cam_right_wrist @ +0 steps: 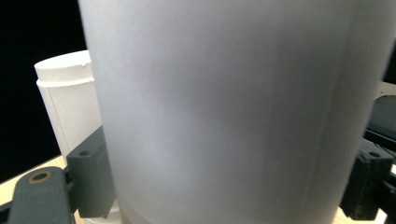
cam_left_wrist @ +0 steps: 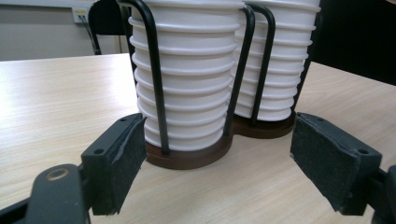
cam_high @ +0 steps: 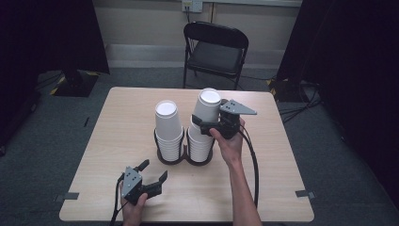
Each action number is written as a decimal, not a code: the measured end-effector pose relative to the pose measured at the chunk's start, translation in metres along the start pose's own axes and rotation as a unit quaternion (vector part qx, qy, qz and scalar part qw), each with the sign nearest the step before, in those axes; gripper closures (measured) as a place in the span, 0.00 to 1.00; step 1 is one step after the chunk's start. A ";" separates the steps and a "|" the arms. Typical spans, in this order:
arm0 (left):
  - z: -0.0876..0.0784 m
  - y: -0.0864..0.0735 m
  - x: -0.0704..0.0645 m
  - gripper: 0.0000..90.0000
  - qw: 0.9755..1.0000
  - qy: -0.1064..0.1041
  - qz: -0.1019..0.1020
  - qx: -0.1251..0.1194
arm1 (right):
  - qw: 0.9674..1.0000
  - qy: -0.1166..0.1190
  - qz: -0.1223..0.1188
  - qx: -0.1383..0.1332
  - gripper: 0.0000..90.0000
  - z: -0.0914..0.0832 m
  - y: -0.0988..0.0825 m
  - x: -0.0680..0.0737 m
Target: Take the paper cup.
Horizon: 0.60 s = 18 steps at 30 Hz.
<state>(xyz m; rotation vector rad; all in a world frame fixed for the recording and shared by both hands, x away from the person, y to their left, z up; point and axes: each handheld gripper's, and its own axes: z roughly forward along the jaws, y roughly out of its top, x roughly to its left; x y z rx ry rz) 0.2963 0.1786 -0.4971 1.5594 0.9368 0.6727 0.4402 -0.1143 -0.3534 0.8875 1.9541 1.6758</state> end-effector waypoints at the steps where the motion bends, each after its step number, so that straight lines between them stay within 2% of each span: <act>1: 0.000 0.000 0.000 0.20 1.000 -0.001 -0.001 0.000 | 1.000 0.000 -0.003 -0.001 0.14 0.000 0.001 0.000; 7: 0.000 0.000 0.000 0.20 1.000 0.001 0.001 0.001 | 1.000 0.001 0.000 -0.010 0.14 -0.003 0.006 0.000; 10: 0.000 0.000 -0.001 0.20 1.000 0.002 0.000 0.000 | 1.000 0.004 0.007 -0.010 0.14 -0.003 0.006 -0.001; 11: -0.001 0.000 -0.001 0.20 1.000 0.004 0.001 -0.002 | 1.000 0.010 0.016 -0.010 0.14 -0.004 0.006 -0.003; 18: -0.001 0.000 -0.002 0.20 1.000 0.005 0.004 -0.003 | 1.000 0.007 0.020 -0.013 0.14 -0.005 0.011 -0.003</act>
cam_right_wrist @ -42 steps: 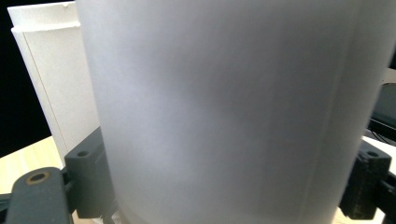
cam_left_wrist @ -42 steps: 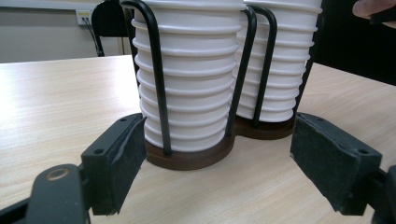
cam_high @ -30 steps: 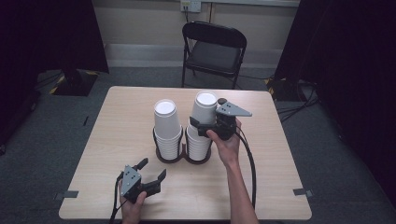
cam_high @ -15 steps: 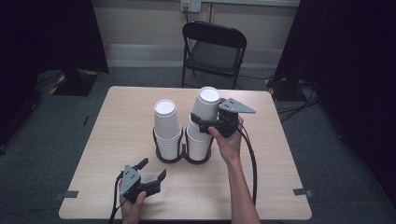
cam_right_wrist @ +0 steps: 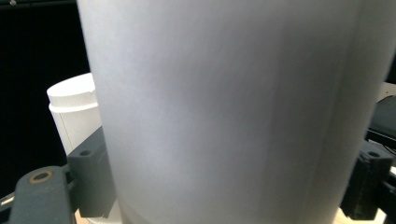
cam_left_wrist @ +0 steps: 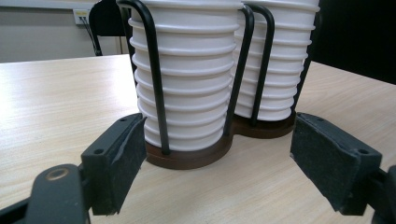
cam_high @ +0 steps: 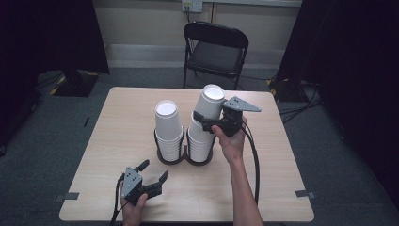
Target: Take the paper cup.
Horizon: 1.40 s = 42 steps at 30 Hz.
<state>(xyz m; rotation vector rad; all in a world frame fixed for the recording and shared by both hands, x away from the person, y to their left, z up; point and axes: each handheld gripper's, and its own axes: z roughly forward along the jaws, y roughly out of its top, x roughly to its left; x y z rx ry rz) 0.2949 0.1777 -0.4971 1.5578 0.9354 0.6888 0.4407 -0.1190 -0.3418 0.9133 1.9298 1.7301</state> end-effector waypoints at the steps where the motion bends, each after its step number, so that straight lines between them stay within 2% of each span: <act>1: 0.000 0.000 0.000 0.20 1.000 0.000 0.000 0.000 | 1.000 -0.001 -0.002 -0.002 0.14 -0.001 0.002 0.000; 4: 0.000 0.000 0.000 0.20 1.000 0.002 -0.001 0.000 | 1.000 0.002 -0.004 -0.005 0.14 -0.002 0.005 0.001; 6: 0.000 0.000 0.000 0.20 1.000 0.000 -0.001 0.001 | 1.000 0.009 0.006 -0.010 0.14 -0.003 0.007 0.000; 7: 0.000 0.000 0.000 0.20 1.000 0.000 -0.002 0.002 | 1.000 0.003 0.005 -0.009 0.14 -0.003 0.008 0.001; 16: 0.000 0.000 0.000 0.20 1.000 0.001 -0.001 0.001 | 1.000 0.002 0.006 -0.020 0.14 -0.005 0.012 -0.001; 18: 0.000 0.000 0.000 0.20 1.000 0.001 -0.001 0.001 | 1.000 -0.006 0.007 -0.020 0.14 -0.006 0.012 0.001; 23: 0.000 0.000 0.000 0.20 1.000 0.000 0.000 -0.001 | 0.999 -0.003 0.013 -0.030 0.14 -0.007 0.017 0.002; 28: 0.000 0.000 0.000 0.20 1.000 0.002 0.002 0.000 | 0.999 -0.006 0.008 -0.037 0.14 -0.009 0.023 0.006; 29: 0.000 0.000 -0.002 0.20 1.000 0.000 0.009 0.001 | 0.999 -0.006 0.008 -0.040 0.14 -0.010 0.025 0.007; 32: 0.000 0.000 -0.003 0.20 1.000 0.004 0.011 0.002 | 0.999 -0.007 0.007 -0.043 0.14 -0.012 0.027 0.008; 36: 0.000 0.000 -0.001 0.20 1.000 0.002 0.002 0.001 | 0.999 -0.004 0.014 -0.050 0.14 -0.015 0.029 0.006; 37: 0.001 0.000 -0.001 0.20 1.000 0.001 0.000 0.002 | 0.998 0.004 0.021 -0.052 0.14 -0.018 0.031 0.005; 42: 0.001 0.001 -0.002 0.20 1.000 0.007 0.008 0.007 | 0.998 0.001 0.020 -0.056 0.14 -0.021 0.032 0.004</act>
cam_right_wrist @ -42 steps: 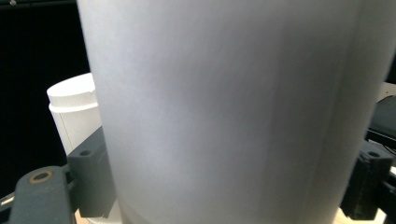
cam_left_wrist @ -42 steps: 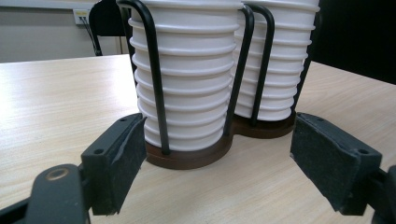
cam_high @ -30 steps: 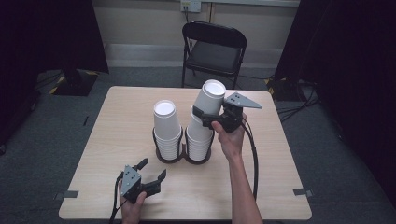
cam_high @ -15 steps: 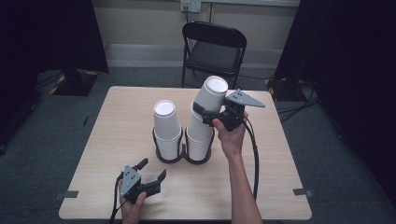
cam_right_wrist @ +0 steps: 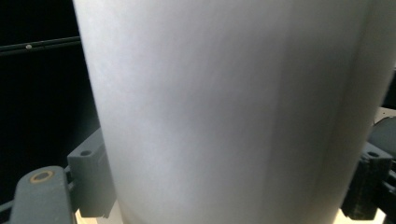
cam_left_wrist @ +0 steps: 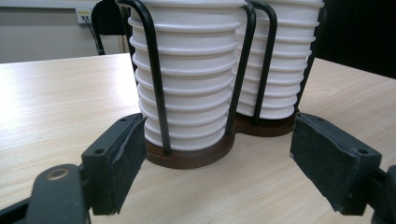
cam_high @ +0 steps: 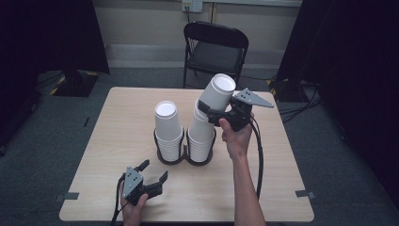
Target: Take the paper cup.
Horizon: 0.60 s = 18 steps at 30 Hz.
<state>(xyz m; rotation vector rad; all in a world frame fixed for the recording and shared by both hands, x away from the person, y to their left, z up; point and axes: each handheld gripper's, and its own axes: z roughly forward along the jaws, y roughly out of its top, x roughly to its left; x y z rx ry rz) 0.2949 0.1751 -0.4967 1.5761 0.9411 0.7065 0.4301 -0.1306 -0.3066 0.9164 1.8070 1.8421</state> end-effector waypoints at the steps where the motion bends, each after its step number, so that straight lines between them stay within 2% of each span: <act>1: 0.000 0.000 0.000 0.20 1.000 0.000 0.002 -0.002 | 1.000 -0.001 0.001 -0.004 0.14 -0.001 0.001 0.000; 7: -0.001 -0.001 0.001 0.21 1.000 -0.006 0.000 -0.005 | 1.000 -0.007 0.001 -0.008 0.14 -0.007 0.009 0.002; 12: -0.001 0.000 0.001 0.21 1.000 -0.008 0.000 -0.005 | 1.000 -0.016 0.005 -0.014 0.14 -0.016 0.013 -0.002; 14: -0.001 0.000 0.001 0.21 1.000 0.000 -0.003 -0.001 | 1.000 -0.019 0.006 -0.014 0.14 -0.017 0.012 -0.004; 18: 0.002 0.001 0.001 0.21 1.000 0.000 -0.008 0.010 | 0.999 -0.041 0.004 0.001 0.14 -0.028 0.006 -0.009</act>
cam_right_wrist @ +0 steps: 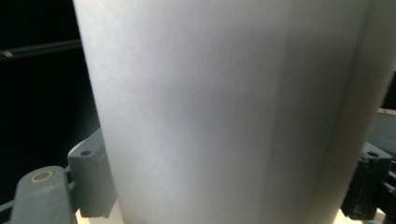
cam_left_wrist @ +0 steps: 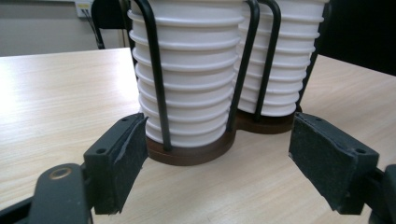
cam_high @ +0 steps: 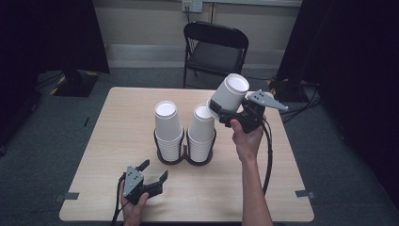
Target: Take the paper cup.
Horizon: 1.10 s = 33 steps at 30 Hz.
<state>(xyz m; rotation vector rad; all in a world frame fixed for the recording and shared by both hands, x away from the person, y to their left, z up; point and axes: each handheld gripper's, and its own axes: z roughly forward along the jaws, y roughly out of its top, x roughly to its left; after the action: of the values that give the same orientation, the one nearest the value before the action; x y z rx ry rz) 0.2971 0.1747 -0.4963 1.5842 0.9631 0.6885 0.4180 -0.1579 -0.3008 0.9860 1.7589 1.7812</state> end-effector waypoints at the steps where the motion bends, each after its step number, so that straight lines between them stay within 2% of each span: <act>1: 0.000 0.000 0.000 0.21 1.000 -0.010 0.003 0.005 | 1.000 -0.006 0.006 0.001 0.15 -0.003 -0.002 -0.001; 3: 0.000 0.000 0.000 0.21 1.000 -0.023 0.006 0.003 | 1.000 -0.012 0.007 -0.008 0.15 -0.011 -0.005 -0.004; 6: -0.001 0.001 0.000 0.21 1.000 -0.022 0.010 0.005 | 1.000 -0.021 0.016 -0.012 0.15 -0.021 -0.007 -0.008; 9: -0.001 0.002 0.001 0.20 0.999 -0.040 -0.002 0.001 | 0.999 -0.031 0.023 -0.006 0.15 -0.028 -0.011 -0.012; 11: -0.001 0.002 0.002 0.20 0.999 -0.040 -0.005 0.002 | 0.999 -0.035 0.025 -0.004 0.15 -0.029 -0.013 -0.012; 12: 0.000 0.003 0.002 0.21 0.999 -0.043 -0.011 0.006 | 0.999 -0.046 0.026 0.000 0.15 -0.034 -0.021 -0.012; 17: 0.000 0.004 0.004 0.21 0.998 -0.056 -0.021 0.008 | 0.998 -0.049 0.040 0.004 0.15 -0.043 -0.034 -0.014; 18: 0.000 0.004 0.005 0.21 0.997 -0.065 -0.033 0.004 | 0.998 -0.052 0.045 0.005 0.15 -0.046 -0.039 -0.014; 21: 0.000 0.004 0.003 0.21 0.997 -0.070 -0.037 0.000 | 0.997 -0.050 0.051 0.012 0.15 -0.050 -0.045 -0.013; 23: 0.000 0.005 0.002 0.22 0.996 -0.077 -0.035 0.002 | 0.997 -0.055 0.048 0.021 0.15 -0.053 -0.052 -0.012; 25: 0.001 0.006 0.000 0.27 0.996 -0.085 -0.036 0.003 | 0.997 -0.055 0.053 0.031 0.15 -0.059 -0.064 -0.011; 30: 0.001 0.006 -0.003 0.26 0.995 -0.094 -0.037 -0.005 | 0.996 -0.055 0.066 0.033 0.15 -0.068 -0.076 -0.008; 31: 0.001 0.005 -0.004 0.26 0.994 -0.098 -0.038 -0.009 | 0.995 -0.045 0.080 0.032 0.15 -0.070 -0.079 -0.004; 33: 0.002 0.005 -0.006 0.27 0.994 -0.104 -0.043 -0.011 | 0.995 -0.038 0.084 0.032 0.15 -0.073 -0.081 0.001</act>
<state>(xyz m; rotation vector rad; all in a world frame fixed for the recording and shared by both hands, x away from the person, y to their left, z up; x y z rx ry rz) 0.2968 0.1688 -0.4917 1.5512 0.8598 0.4622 0.3493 -0.1981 -0.3755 1.2443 1.7418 1.7701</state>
